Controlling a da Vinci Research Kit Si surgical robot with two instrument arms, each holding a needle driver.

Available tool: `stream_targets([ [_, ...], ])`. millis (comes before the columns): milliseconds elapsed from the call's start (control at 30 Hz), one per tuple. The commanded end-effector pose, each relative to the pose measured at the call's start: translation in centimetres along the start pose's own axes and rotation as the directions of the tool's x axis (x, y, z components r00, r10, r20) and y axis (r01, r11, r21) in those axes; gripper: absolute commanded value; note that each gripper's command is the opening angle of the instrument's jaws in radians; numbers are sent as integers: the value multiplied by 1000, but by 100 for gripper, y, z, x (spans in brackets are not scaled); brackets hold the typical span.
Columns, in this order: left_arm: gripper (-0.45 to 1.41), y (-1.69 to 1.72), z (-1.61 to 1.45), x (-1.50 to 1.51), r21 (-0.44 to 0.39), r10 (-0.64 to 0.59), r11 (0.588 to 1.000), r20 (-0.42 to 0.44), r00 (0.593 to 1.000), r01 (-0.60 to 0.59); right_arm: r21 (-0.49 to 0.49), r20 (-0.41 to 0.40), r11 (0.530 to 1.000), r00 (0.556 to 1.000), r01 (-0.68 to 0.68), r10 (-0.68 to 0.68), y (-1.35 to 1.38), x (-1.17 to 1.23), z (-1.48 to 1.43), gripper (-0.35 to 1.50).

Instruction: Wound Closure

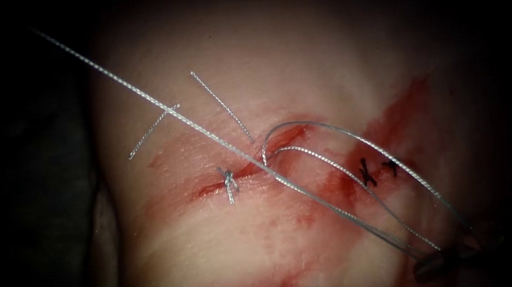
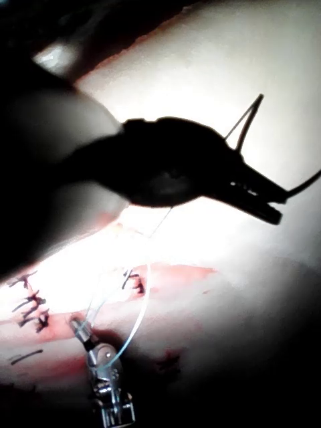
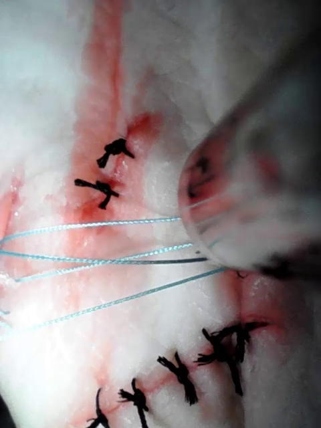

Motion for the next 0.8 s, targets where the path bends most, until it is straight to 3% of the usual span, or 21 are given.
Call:
stream_targets([
  [33, -45, 0, 13, -13, -39, -14, 999, 16, 1000, 14, -30, -47, 999, 998, 33, -34, 6, 16, 2, -35],
  [133, -45, 9, 40, -40, -104, -29, 994, 51, 998, 34, -99, -110, 980, 977, 173, -184, 9, 48, -12, -35],
  [167, -45, 12, 49, -49, -115, -31, 993, 67, 997, 38, -134, -129, 970, 967, 202, -220, 10, 59, -17, -20],
  [200, -45, 16, 58, -59, -128, -38, 991, 85, 996, 49, -186, -153, 955, 953, 233, -262, 10, 75, -25, 7],
  [300, -45, 29, 91, -97, -193, -49, 978, 162, 986, 80, -310, -198, 885, 888, 346, -416, 8, 114, -53, 26],
  [433, -45, 43, 122, -139, -265, -49, 958, 234, 971, 112, -421, -326, 852, 824, 312, -463, 5, 152, -97, 15],
  [600, -45, 56, 141, -169, -307, -80, 935, 301, 950, 176, -594, -329, 751, 764, 289, -555, 9, 177, -148, 19],
  [800, -45, 58, 140, -173, -358, -102, 904, 352, 930, 235, -666, -312, 714, 789, 216, -529, 21, 169, -180, 21],
])
